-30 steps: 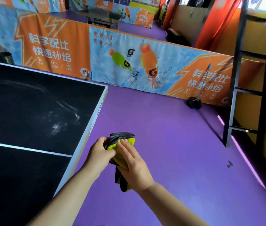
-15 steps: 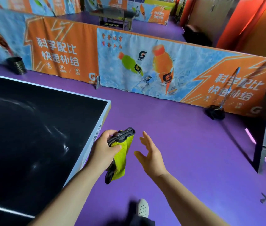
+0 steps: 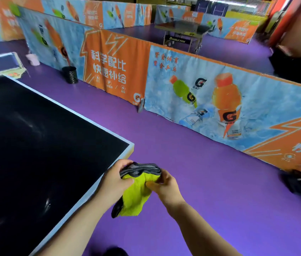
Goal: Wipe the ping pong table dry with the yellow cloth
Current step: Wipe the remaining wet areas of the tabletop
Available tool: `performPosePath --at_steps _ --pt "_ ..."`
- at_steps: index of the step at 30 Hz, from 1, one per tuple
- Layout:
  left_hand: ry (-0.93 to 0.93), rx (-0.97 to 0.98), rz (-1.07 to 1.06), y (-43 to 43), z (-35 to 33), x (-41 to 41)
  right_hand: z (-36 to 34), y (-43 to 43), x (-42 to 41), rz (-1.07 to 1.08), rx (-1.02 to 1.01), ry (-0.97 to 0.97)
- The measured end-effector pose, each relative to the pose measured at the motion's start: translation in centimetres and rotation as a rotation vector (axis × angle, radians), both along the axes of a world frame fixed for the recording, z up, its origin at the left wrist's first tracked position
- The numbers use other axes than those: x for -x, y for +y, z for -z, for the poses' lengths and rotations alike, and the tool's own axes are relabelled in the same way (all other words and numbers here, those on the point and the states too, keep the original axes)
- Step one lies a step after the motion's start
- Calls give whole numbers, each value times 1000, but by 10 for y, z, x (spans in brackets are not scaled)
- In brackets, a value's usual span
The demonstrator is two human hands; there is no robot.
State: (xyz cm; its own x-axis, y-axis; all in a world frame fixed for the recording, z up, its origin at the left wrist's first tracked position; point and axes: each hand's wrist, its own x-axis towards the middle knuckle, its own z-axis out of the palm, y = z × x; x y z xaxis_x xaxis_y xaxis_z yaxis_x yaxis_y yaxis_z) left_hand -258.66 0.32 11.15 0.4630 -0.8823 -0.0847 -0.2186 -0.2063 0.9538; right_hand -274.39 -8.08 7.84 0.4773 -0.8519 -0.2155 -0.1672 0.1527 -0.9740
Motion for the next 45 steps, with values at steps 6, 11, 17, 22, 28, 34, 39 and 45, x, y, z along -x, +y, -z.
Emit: performPosePath --at_steps 6,11,17,22,28,34,39,45 --pt "-27 -37 -112 -103 14 -27 17 -105 -13 41 -79 -19" --pt "-67 -55 -159 -220 29 -58 10 -215 -41 26 -21 -10" --pt "-258 -106 -63 -361 21 -92 -15 -348 -78 51 201 124" --pt "-234 -138 48 -439 15 -119 -20 -438 -102 66 195 107" --pt "-365 -179 -110 -522 25 -164 -1 -547 -156 -114 153 76" --pt "-324 -270 -399 -579 23 -201 9 -652 -240 -413 282 131" --pt "-254 -312 -657 -571 28 -222 16 -686 -322 -776 430 238" --pt "-150 -508 -905 -518 43 -240 39 -645 -399 -1096 460 228"
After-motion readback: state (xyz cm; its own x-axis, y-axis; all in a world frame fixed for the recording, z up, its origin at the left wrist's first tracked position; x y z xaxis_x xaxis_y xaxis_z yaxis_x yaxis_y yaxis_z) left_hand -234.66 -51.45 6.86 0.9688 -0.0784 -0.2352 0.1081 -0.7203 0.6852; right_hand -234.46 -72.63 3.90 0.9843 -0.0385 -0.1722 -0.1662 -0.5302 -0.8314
